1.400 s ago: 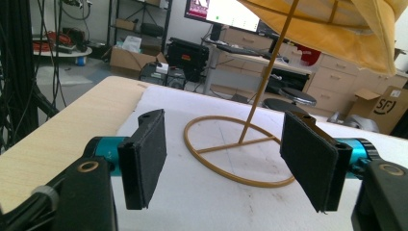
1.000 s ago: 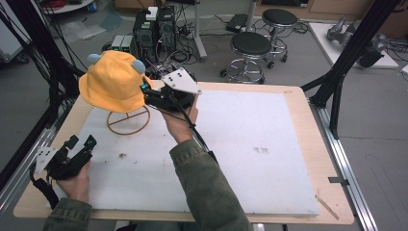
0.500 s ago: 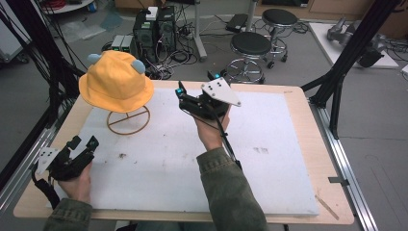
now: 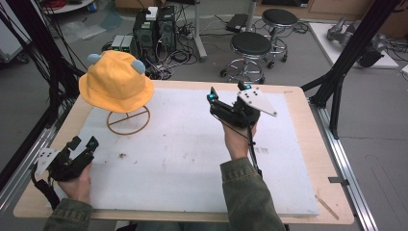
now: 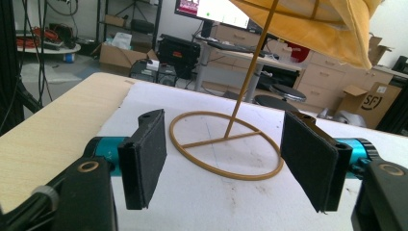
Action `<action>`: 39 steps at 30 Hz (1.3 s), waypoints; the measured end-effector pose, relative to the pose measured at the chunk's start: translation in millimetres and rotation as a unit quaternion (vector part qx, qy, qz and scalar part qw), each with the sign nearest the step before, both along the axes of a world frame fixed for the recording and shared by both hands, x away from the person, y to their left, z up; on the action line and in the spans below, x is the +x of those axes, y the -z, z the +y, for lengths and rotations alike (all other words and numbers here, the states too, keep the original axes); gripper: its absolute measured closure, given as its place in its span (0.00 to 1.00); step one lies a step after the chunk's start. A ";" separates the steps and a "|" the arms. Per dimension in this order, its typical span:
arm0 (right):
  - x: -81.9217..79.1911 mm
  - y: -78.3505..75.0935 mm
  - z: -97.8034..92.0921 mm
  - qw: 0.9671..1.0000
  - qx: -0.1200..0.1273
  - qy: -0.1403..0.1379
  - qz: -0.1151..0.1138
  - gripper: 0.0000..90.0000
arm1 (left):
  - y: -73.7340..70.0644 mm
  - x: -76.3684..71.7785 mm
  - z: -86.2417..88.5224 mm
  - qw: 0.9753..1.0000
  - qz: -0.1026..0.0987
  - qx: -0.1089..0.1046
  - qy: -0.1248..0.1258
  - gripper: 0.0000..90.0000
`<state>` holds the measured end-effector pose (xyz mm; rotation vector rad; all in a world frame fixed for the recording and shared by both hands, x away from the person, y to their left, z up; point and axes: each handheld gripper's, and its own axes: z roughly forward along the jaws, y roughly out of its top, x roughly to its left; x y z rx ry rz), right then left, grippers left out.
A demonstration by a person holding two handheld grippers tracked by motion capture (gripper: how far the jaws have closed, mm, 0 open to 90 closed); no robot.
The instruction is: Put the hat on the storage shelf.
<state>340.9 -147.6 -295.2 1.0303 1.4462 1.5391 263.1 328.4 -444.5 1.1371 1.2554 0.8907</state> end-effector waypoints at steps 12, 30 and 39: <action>-17.9 26.0 -44.3 0.999 -0.010 0.045 0.019 0.13 | 0.5 -0.1 -1.7 1.000 0.003 0.000 0.003 0.37; -53.2 82.0 -111.0 0.989 -0.010 0.124 0.080 0.12 | 0.7 -3.5 -4.8 1.000 0.004 -0.001 0.005 0.37; -69.1 102.0 -115.9 0.986 -0.020 0.139 0.089 0.12 | 1.1 -7.5 -4.5 1.000 0.006 -0.005 0.005 0.37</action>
